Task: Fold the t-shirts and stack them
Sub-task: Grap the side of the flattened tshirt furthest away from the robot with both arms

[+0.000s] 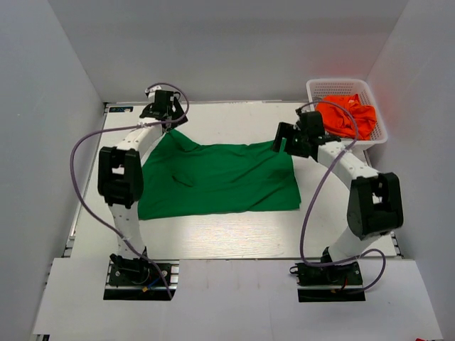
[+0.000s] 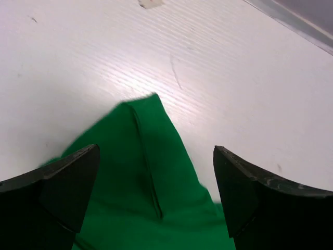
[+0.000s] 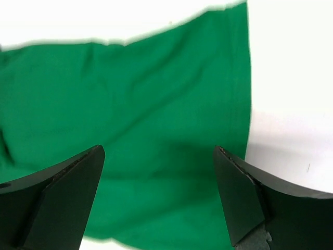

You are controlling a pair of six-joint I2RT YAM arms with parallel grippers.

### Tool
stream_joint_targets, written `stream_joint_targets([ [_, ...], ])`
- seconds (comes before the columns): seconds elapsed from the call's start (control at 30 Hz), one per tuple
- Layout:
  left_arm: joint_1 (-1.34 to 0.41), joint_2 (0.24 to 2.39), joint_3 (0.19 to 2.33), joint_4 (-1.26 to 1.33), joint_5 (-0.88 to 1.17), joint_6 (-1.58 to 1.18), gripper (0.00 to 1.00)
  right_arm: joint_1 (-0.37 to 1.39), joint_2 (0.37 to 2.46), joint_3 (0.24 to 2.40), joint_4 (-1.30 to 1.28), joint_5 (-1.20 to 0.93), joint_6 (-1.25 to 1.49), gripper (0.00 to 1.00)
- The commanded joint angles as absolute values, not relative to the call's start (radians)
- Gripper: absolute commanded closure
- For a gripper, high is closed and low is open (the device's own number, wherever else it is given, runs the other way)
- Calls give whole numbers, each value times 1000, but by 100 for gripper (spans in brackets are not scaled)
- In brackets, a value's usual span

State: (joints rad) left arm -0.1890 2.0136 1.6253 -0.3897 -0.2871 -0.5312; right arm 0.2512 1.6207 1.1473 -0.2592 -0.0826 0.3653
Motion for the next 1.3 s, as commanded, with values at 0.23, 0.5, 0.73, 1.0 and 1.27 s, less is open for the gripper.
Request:
stream_joint_targets([
  [0.23,-118,2281,1945,-548,-241,-500,6,249,1854,1466,-322,118,314,10],
  [0.5,-118,2339,1954,-497,-146,-489,28,248,2054,1634,-391,143,333,10],
  [0.73,-118,2378,2014,-517,-146,-469,46,247,2111,1677,-380,135,350,10],
  [1.0,-118,2378,2036,-535,-153,-457,45,244,2122,1690,-383,189,342,10],
  [1.27,-118,2387,2066,-517,-104,-448,49,244,2141,1700,-387,227,342,10],
])
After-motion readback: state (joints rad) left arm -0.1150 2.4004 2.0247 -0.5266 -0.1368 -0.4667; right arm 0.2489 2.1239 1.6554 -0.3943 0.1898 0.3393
